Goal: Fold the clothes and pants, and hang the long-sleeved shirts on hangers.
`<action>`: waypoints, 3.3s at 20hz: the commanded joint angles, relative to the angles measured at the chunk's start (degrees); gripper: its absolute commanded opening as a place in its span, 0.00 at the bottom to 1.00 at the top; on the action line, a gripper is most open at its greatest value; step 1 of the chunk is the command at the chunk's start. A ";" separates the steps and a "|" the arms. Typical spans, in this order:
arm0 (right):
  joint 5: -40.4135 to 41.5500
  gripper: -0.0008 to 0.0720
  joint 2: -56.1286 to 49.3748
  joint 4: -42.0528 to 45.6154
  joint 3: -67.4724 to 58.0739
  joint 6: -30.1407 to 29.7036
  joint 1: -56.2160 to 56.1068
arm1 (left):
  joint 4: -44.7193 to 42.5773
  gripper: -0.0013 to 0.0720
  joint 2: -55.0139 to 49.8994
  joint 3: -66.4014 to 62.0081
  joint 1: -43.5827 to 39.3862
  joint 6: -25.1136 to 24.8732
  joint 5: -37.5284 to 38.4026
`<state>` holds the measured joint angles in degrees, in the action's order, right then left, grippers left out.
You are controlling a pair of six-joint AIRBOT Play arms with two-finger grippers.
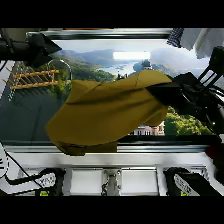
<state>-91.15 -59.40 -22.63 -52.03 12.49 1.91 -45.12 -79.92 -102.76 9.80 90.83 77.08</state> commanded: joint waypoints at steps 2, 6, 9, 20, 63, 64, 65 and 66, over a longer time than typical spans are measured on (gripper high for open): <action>5.99 0.02 -0.02 -7.61 -0.07 -9.49 0.28 | 2.67 0.17 4.00 -0.02 2.73 -1.07 -3.10; 10.32 0.02 0.00 -9.88 -0.09 -13.97 2.91 | 2.62 0.03 6.62 -0.02 2.43 -3.17 -3.13; 10.60 0.02 0.13 -14.75 -0.09 -17.57 7.91 | 2.67 0.03 7.45 -0.02 2.19 -4.07 -2.51; 29.68 0.02 8.31 -16.17 -3.56 -27.17 36.76 | -0.90 0.03 7.43 0.13 -1.44 -4.09 2.38; 86.14 0.02 0.59 -20.74 -44.44 -50.01 60.89 | -18.29 0.03 7.13 1.16 -21.66 -4.07 -0.57; 87.14 0.02 0.59 -20.72 -44.41 -50.03 60.89 | -18.32 0.03 7.13 2.05 -21.66 -4.07 -0.57; 87.82 0.02 0.59 -20.72 -44.44 -50.03 60.89 | -18.32 0.03 7.13 3.02 -21.68 -4.07 -0.59; 88.48 0.02 0.59 -20.70 -44.41 -50.05 60.89 | -18.29 0.03 7.13 4.04 -21.66 -4.07 -0.61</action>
<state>-5.28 -58.85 -43.33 -96.44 -37.54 62.78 -63.44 -72.77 -100.62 -11.92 86.72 76.53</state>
